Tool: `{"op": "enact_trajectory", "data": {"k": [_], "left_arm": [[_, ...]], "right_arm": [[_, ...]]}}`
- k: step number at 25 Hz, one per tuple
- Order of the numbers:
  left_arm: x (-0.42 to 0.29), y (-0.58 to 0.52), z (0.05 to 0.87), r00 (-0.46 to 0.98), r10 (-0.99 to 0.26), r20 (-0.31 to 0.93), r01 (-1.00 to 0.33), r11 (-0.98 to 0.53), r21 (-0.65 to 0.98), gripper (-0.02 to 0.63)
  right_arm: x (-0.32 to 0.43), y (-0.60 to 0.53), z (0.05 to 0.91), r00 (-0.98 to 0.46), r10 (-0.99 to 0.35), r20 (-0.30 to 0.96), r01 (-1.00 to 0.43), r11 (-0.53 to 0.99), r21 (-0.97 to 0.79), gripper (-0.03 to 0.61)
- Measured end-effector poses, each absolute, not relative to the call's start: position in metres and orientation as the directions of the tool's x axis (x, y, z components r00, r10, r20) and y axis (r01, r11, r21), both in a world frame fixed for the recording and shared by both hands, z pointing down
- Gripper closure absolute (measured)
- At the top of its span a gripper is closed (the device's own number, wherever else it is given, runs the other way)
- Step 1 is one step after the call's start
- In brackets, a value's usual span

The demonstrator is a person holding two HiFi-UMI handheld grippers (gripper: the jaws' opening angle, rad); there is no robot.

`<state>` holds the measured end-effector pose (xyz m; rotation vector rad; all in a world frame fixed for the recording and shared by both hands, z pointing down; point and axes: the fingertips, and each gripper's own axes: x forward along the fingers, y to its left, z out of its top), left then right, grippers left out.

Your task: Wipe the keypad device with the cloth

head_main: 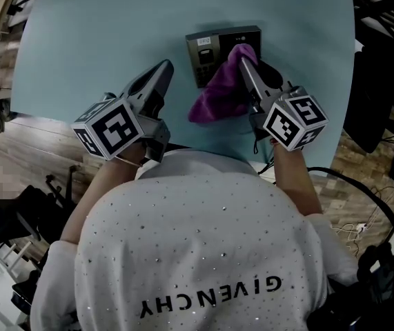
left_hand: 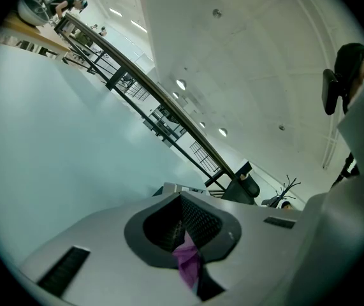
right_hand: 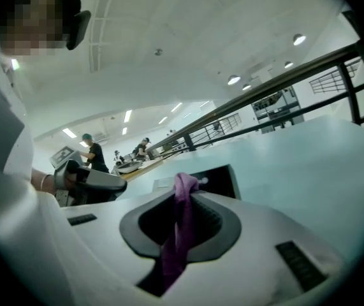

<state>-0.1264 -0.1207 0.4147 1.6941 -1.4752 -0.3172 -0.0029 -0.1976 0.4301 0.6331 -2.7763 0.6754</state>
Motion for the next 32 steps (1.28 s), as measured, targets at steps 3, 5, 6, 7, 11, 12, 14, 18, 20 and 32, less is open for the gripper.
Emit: {"op": "enact_trajectory", "data": {"k": [3, 5, 6, 7, 11, 12, 14, 18, 20, 32], "left_arm": [[-0.124, -0.121, 0.414, 0.273, -0.906, 0.324, -0.693, 0.048, 0.719, 0.614], [-0.124, -0.121, 0.413, 0.27, -0.906, 0.325, -0.697, 0.049, 0.716, 0.614], [-0.124, -0.12, 0.413, 0.268, -0.907, 0.326, -0.698, 0.05, 0.715, 0.614], [-0.125, -0.119, 0.412, 0.266, -0.907, 0.326, -0.698, 0.051, 0.714, 0.614], [-0.128, -0.114, 0.408, 0.263, -0.909, 0.322, -0.703, 0.049, 0.71, 0.612], [-0.13, -0.111, 0.407, 0.26, -0.91, 0.323, -0.704, 0.05, 0.708, 0.612], [-0.137, -0.105, 0.405, 0.248, -0.912, 0.325, -0.704, 0.061, 0.708, 0.612], [-0.142, -0.094, 0.407, 0.246, -0.911, 0.331, -0.683, 0.079, 0.726, 0.612], [-0.144, -0.092, 0.408, 0.257, -0.91, 0.327, -0.673, 0.075, 0.736, 0.612], [-0.14, -0.098, 0.406, 0.301, -0.905, 0.3, -0.649, 0.036, 0.76, 0.612]], "right_arm": [[-0.026, -0.173, 0.434, -0.908, -0.269, 0.32, -0.379, 0.855, -0.355, 0.548], [-0.039, -0.157, 0.438, -0.917, -0.215, 0.335, -0.334, 0.875, -0.351, 0.548], [-0.045, -0.149, 0.44, -0.921, -0.189, 0.34, -0.313, 0.88, -0.358, 0.548], [-0.05, -0.142, 0.441, -0.924, -0.166, 0.345, -0.296, 0.882, -0.366, 0.548], [-0.063, -0.124, 0.446, -0.929, -0.099, 0.356, -0.247, 0.883, -0.398, 0.548], [-0.066, -0.12, 0.447, -0.93, -0.088, 0.357, -0.24, 0.88, -0.409, 0.548], [-0.073, -0.115, 0.449, -0.926, -0.09, 0.368, -0.251, 0.873, -0.418, 0.548], [-0.075, -0.114, 0.459, -0.89, -0.136, 0.436, -0.326, 0.858, -0.398, 0.548], [-0.075, -0.116, 0.461, -0.879, -0.143, 0.455, -0.344, 0.851, -0.396, 0.546], [-0.048, -0.136, 0.465, -0.814, -0.235, 0.531, -0.452, 0.83, -0.326, 0.546]]}}
